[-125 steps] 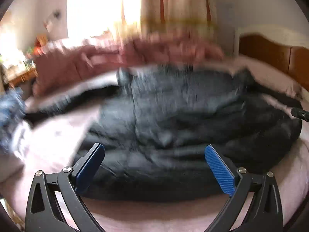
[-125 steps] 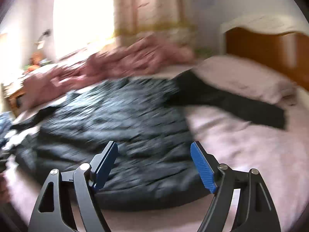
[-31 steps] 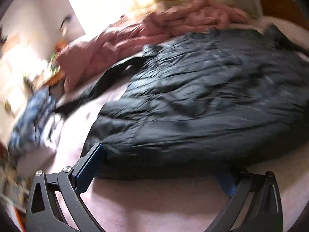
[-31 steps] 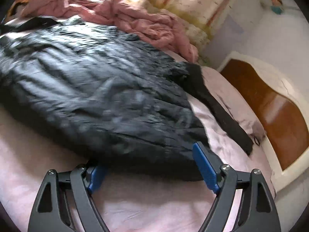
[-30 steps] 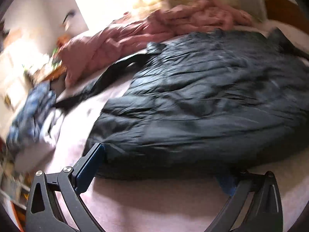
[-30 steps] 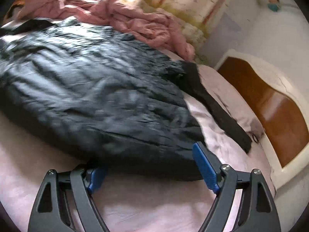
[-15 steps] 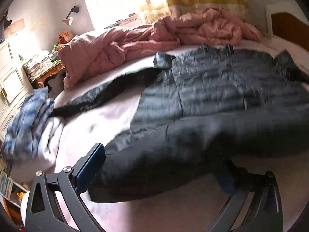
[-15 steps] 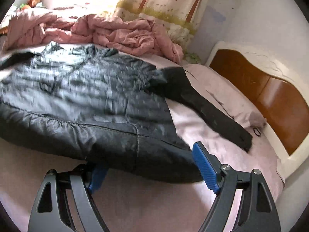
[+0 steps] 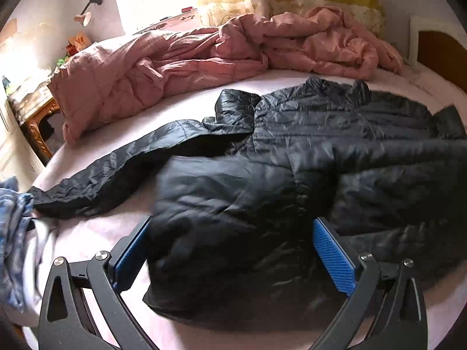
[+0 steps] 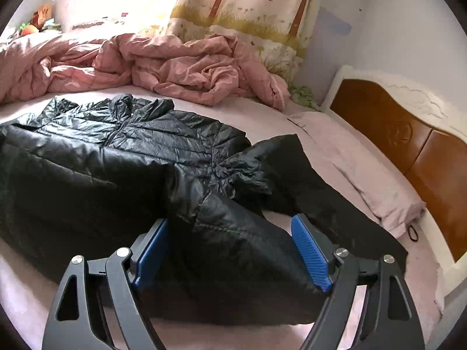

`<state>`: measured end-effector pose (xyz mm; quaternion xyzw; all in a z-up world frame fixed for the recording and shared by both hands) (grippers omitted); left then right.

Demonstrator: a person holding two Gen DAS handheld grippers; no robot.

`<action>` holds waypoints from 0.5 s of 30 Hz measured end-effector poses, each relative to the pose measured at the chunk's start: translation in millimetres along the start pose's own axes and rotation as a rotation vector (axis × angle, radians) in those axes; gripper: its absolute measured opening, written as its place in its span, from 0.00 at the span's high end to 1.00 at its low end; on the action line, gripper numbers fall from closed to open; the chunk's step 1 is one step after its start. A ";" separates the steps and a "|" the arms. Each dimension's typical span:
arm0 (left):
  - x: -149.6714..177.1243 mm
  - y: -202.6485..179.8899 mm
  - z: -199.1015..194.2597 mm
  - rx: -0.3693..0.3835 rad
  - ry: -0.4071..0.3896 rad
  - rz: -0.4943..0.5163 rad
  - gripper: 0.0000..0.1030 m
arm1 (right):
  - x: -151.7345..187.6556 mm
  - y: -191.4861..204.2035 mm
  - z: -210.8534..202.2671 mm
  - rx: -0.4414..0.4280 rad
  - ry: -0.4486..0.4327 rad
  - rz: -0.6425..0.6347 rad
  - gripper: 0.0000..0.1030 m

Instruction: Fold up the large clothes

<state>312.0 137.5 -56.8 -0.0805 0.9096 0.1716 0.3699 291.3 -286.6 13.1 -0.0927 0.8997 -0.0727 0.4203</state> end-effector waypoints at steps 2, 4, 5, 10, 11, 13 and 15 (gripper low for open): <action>-6.1 7.7 0.5 0.052 -0.011 -0.055 0.00 | 0.9 -5.0 7.1 -0.017 0.004 0.022 0.19; -10.1 23.3 -4.6 0.081 -0.044 -0.122 0.00 | 4.3 -11.2 10.2 -0.052 0.000 0.046 0.19; -10.7 30.9 -6.4 0.087 -0.055 -0.141 0.00 | 5.2 -14.1 10.2 -0.077 -0.005 0.056 0.19; 3.9 62.8 -6.4 0.130 -0.021 -0.221 0.00 | 16.7 -33.2 -3.0 -0.251 -0.031 0.151 0.18; 9.1 65.2 -4.9 0.151 -0.003 -0.232 0.00 | 19.5 -39.0 -6.0 -0.282 -0.035 0.181 0.17; 19.3 68.8 -2.2 0.174 0.021 -0.254 0.00 | 25.9 -49.6 -9.9 -0.311 -0.041 0.234 0.16; 27.3 67.8 1.1 0.184 0.029 -0.259 0.00 | 32.1 -61.3 -12.1 -0.321 -0.048 0.287 0.16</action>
Point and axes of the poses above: each gripper's, at about its wrist camera, not at the fingertips, and z roughly the way its jaws point, y to its left, x to its underside, the point moved 9 cm from there along z, roughly the way its jaws point, and after that the axes turned 11 degrees about -x, right-handed, at the moved point
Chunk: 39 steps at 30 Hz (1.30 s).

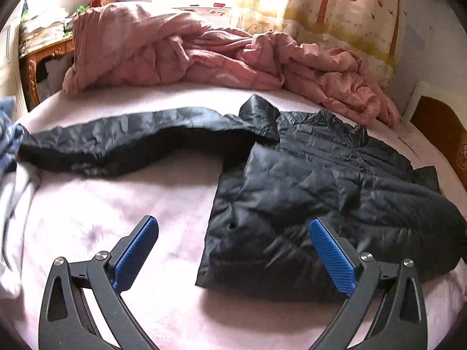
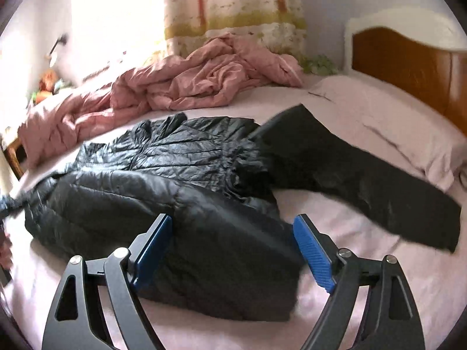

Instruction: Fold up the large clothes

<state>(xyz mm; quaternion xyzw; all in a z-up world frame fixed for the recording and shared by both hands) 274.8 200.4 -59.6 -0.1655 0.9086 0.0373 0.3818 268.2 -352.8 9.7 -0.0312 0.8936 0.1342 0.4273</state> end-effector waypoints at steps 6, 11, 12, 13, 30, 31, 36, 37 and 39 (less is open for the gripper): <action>17.4 -16.3 22.0 0.081 0.094 -0.018 0.00 | 16.2 -20.9 0.8 -0.028 0.050 0.083 0.16; 26.0 -22.7 27.0 0.100 0.121 -0.019 0.00 | 30.1 -22.9 27.9 -0.060 0.118 0.137 0.16; 26.8 -21.9 26.1 0.100 0.120 -0.024 0.00 | 30.8 -19.8 35.8 -0.077 0.131 0.140 0.16; 27.6 -20.5 24.9 0.101 0.119 -0.030 0.04 | 31.1 -17.6 43.2 -0.082 0.144 0.140 0.18; 32.3 -4.6 23.9 0.088 0.133 -0.092 0.10 | 11.4 -21.4 64.9 0.034 0.146 0.088 0.40; 33.5 -3.1 26.0 0.107 0.150 -0.115 0.09 | 14.6 -32.6 58.1 0.042 0.126 0.114 0.39; 38.3 -9.1 31.6 0.234 0.216 -0.148 0.02 | 28.6 -47.8 47.4 -0.066 0.139 0.187 0.33; 38.6 -10.8 30.4 0.245 0.215 -0.146 0.02 | 31.5 -46.5 49.9 -0.095 0.153 0.190 0.30; 40.4 -15.0 27.9 0.269 0.214 -0.128 0.02 | 43.5 -41.0 60.3 -0.206 0.215 0.206 0.23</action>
Point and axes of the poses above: each gripper's, at about its wrist camera, not at the fingertips, and z roughly the way its jaws point, y to its left, x to its underside, the point moved 9 cm from there along z, roughly the way its jaws point, and after that the axes turned 11 degrees about -x, right-handed, at the moved point
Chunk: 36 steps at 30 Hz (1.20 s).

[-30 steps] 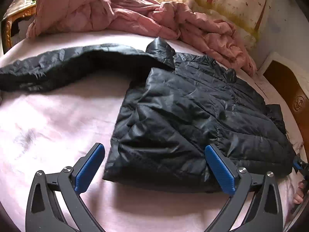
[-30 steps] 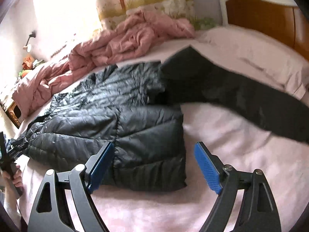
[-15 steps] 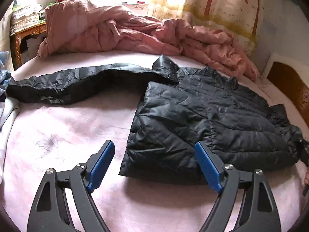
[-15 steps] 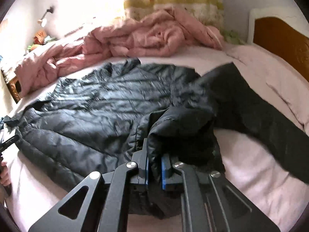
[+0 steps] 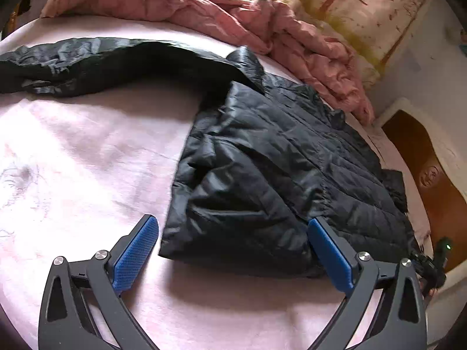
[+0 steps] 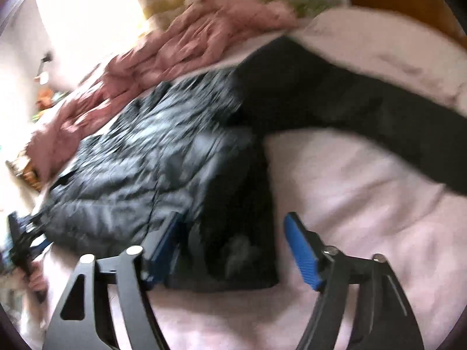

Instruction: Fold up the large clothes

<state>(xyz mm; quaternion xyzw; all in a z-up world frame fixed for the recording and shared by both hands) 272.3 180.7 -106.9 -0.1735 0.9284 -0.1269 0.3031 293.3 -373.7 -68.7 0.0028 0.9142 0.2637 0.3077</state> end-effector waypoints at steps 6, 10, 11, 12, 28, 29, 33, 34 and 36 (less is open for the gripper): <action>16.7 -28.8 -5.7 0.061 0.023 0.108 0.87 | 0.3 5.6 17.2 -0.006 0.019 -0.034 0.24; 23.0 -47.6 -32.0 -0.040 -0.074 0.210 0.92 | 0.2 12.4 17.1 -0.021 0.016 -0.061 0.87; 25.9 -49.8 -39.6 -0.040 -0.082 0.209 0.92 | -0.4 14.1 9.6 -0.007 -0.005 -0.066 0.89; 30.0 -51.5 -48.0 -0.045 -0.089 0.208 0.92 | -0.1 16.8 2.1 0.018 -0.026 -0.085 0.90; 135.9 -55.1 -130.5 -0.074 -0.111 0.227 0.91 | 136.1 32.5 -162.1 0.109 -0.132 -0.077 0.88; 137.0 -53.5 -132.6 -0.078 -0.112 0.219 0.89 | 138.5 35.4 -164.7 0.141 -0.137 -0.097 0.87; 136.4 -45.3 -146.8 -0.159 -0.172 0.210 0.70 | 137.4 38.0 -162.9 0.250 -0.117 -0.146 0.78; 135.7 -41.9 -151.3 -0.187 -0.198 0.208 0.56 | 136.2 36.5 -163.4 0.265 -0.118 -0.137 0.74; 129.6 -33.1 -156.6 -0.238 -0.240 0.184 0.42 | 131.1 33.5 -165.2 0.308 -0.131 -0.132 0.56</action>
Point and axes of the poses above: each gripper's, at about its wrist camera, not at the fingertips, and z roughly the way its jaws point, y to its left, x to its underside, the point moved 9 cm from there along z, roughly the way its jaws point, and after that the axes turned 11 degrees about -x, right-handed, at the moved point
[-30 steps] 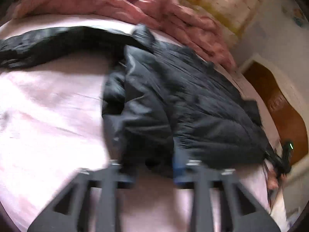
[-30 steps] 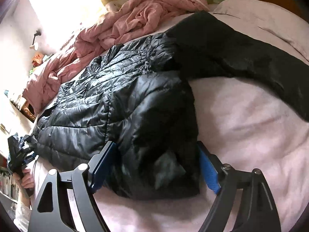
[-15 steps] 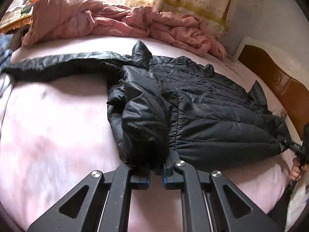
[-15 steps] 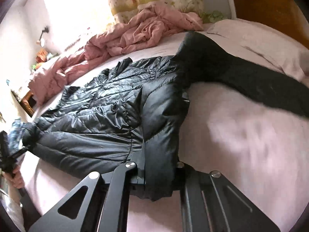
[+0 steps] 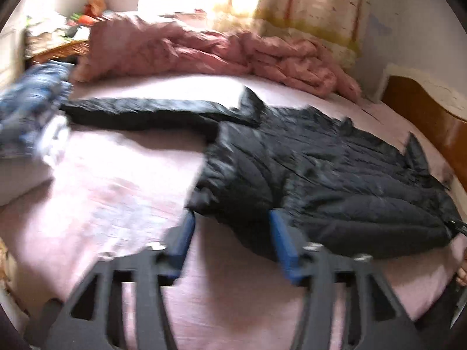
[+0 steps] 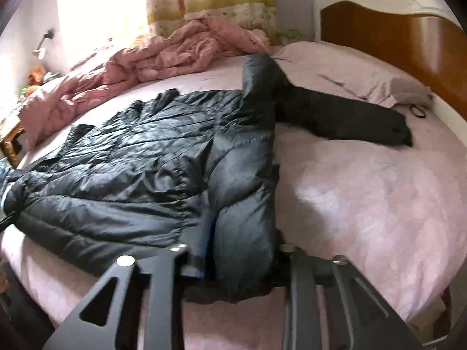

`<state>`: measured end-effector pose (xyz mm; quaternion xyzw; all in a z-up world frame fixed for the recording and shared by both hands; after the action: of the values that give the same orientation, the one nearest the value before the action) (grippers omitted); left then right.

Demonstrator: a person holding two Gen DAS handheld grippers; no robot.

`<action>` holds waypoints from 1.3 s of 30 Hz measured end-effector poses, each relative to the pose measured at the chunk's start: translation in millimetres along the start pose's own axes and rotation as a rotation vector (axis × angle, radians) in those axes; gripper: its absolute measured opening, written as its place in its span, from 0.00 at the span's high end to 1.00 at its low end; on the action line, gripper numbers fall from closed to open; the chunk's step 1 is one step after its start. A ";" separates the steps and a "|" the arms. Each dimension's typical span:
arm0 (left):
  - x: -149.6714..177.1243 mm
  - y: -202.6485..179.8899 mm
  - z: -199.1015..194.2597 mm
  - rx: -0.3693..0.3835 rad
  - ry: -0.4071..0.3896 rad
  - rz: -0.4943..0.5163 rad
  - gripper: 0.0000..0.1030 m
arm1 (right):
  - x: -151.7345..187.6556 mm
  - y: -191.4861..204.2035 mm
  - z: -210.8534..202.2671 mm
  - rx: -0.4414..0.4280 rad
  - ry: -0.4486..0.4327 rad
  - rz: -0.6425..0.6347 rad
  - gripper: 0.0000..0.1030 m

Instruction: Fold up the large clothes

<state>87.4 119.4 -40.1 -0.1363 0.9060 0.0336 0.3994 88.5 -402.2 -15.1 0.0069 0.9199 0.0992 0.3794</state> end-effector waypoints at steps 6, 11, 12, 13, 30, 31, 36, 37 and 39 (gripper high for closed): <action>-19.7 -7.3 -8.2 0.035 -0.066 -0.021 0.39 | -17.5 -11.5 -7.5 -0.030 -0.052 0.073 0.48; -24.2 -44.8 -2.1 0.083 -0.062 0.026 0.36 | -26.1 7.5 -15.3 -0.048 -0.074 0.081 0.46; -24.2 -55.4 -2.4 0.087 -0.066 0.059 0.36 | -27.7 14.0 -17.0 -0.040 -0.079 0.056 0.45; -24.4 -65.6 -1.7 0.085 -0.070 0.095 0.36 | -28.7 21.6 -17.5 -0.046 -0.084 0.033 0.43; 6.8 -78.5 61.0 -0.060 0.033 0.122 0.30 | -7.2 32.4 23.2 -0.127 -0.087 0.075 0.39; 7.9 -79.4 60.5 -0.063 0.018 0.126 0.29 | -2.1 27.3 36.0 -0.120 -0.041 0.105 0.39; 9.1 -79.8 62.2 -0.088 0.000 0.147 0.27 | 4.1 19.1 57.5 -0.097 -0.010 0.124 0.39; 9.2 -79.4 62.5 -0.085 0.001 0.145 0.26 | 4.9 18.8 59.1 -0.091 -0.012 0.116 0.39; 9.2 -78.2 61.1 -0.079 -0.006 0.138 0.26 | 6.5 19.8 59.1 -0.075 -0.022 0.100 0.39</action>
<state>146.6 52.7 -84.6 -0.0892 0.9099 0.0970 0.3934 123.9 -371.8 -56.8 0.0396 0.9097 0.1525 0.3842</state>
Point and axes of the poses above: each gripper's, at about its wrist camera, not at the fingertips, and z roughly the way its jaws point, y to its left, x to its underside, the point moved 9 cm from there along z, roughly the way its jaws point, and after that the axes turned 11 degrees about -x, right-handed, at the moved point
